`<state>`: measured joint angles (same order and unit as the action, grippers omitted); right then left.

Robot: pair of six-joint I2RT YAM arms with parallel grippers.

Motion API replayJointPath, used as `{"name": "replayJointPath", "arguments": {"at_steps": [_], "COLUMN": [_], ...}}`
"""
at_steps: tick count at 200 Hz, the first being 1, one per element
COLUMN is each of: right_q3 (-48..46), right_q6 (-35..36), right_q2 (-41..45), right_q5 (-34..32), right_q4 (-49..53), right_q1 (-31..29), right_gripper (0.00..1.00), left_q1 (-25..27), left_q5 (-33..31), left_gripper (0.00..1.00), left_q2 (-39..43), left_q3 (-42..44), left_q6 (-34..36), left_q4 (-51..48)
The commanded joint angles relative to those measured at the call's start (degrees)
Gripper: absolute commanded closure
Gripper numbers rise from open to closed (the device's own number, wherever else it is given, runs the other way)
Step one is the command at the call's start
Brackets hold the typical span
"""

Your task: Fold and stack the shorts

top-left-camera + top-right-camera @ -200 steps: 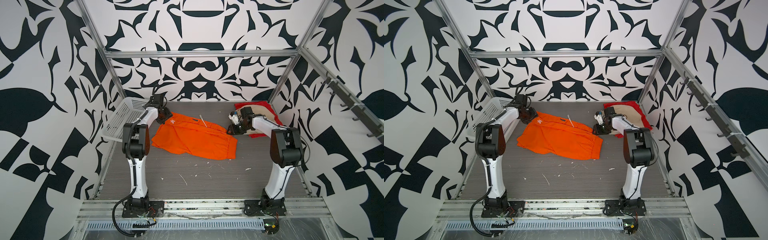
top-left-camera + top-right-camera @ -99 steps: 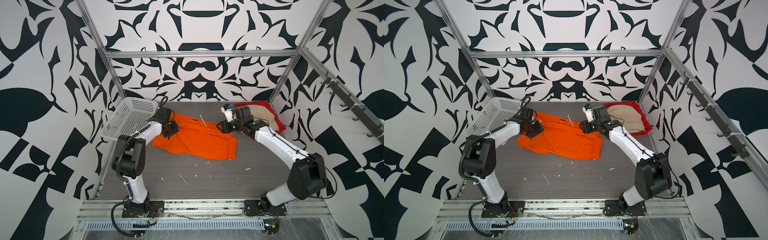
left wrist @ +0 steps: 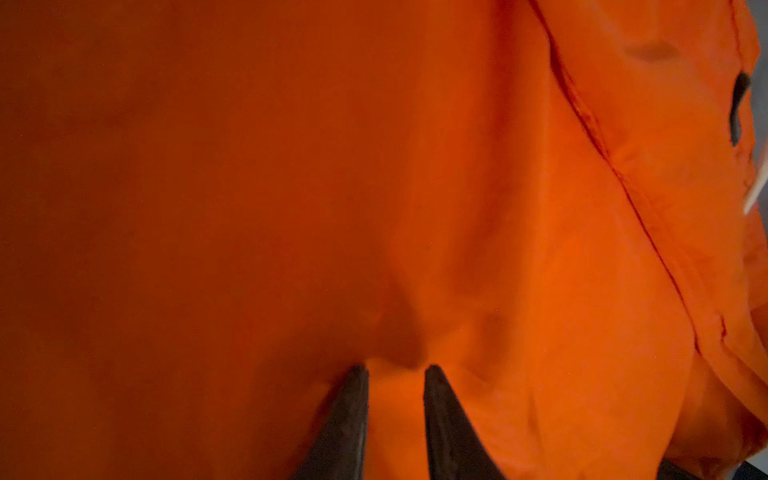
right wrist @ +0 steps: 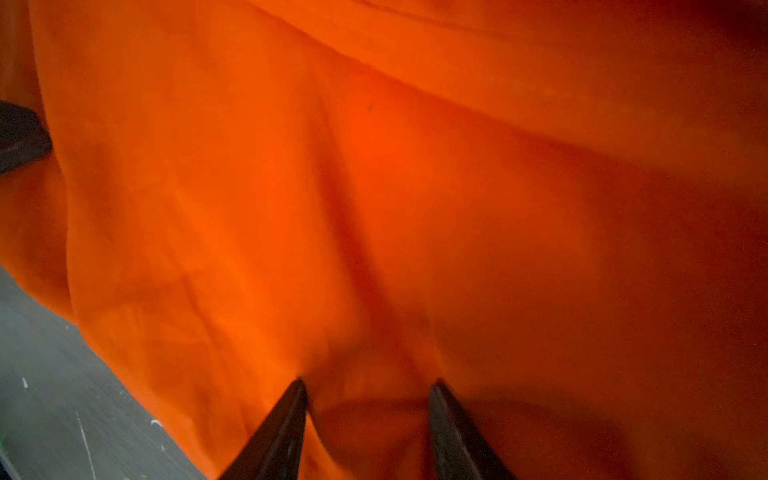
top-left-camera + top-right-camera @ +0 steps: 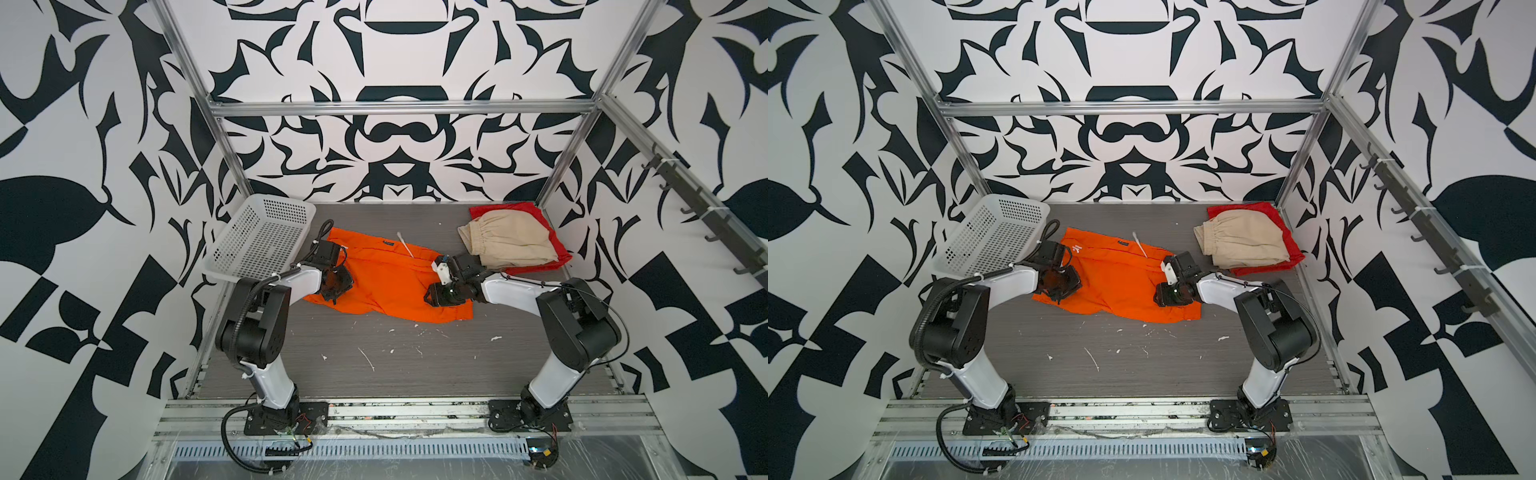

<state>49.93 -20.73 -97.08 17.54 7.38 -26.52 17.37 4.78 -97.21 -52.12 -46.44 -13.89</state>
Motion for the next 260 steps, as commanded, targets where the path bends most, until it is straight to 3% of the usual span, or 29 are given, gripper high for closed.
{"name": "replayJointPath", "arguments": {"at_steps": [1, 47, 72, 94, 137, 168, 260], "right_q3": [-5.8, -15.6, -12.1, -5.3, 9.1, 17.1, 38.6], "right_q6": [-2.5, -4.6, -3.6, -2.6, -0.9, -1.8, 0.3], "right_q2": [4.1, 18.7, 25.4, 25.8, 11.9, -0.2, -27.0], "right_q5": [-0.9, -3.8, -5.2, -6.3, -6.7, -3.4, 1.4], "right_q4": [3.4, 11.2, 14.6, 14.6, 11.0, 5.7, 1.9], "right_q1": [-1.0, -2.7, -3.6, -6.4, -16.1, -21.1, -22.2], "right_gripper": [0.48, 0.48, 0.48, 0.49, 0.49, 0.51, 0.53], "left_q1": [1.8, 6.7, 7.1, 6.9, 6.8, 6.7, 6.7], "left_q5": [-2.9, -5.0, -5.9, -6.9, -5.9, -7.9, -9.1], "left_gripper": [0.72, 0.71, 0.69, 0.67, 0.81, 0.88, 0.91], "left_q2": [4.2, 20.8, 31.4, 36.6, 34.6, 32.1, 27.0], "left_q3": [6.9, 18.0, 19.0, 18.5, 20.4, 24.5, 28.7], "left_q6": [-3.5, -10.4, -12.3, -12.7, -13.2, -13.6, -14.7], "left_q4": [-5.9, -10.1, -12.6, -12.5, -12.8, -11.3, -9.7]}}
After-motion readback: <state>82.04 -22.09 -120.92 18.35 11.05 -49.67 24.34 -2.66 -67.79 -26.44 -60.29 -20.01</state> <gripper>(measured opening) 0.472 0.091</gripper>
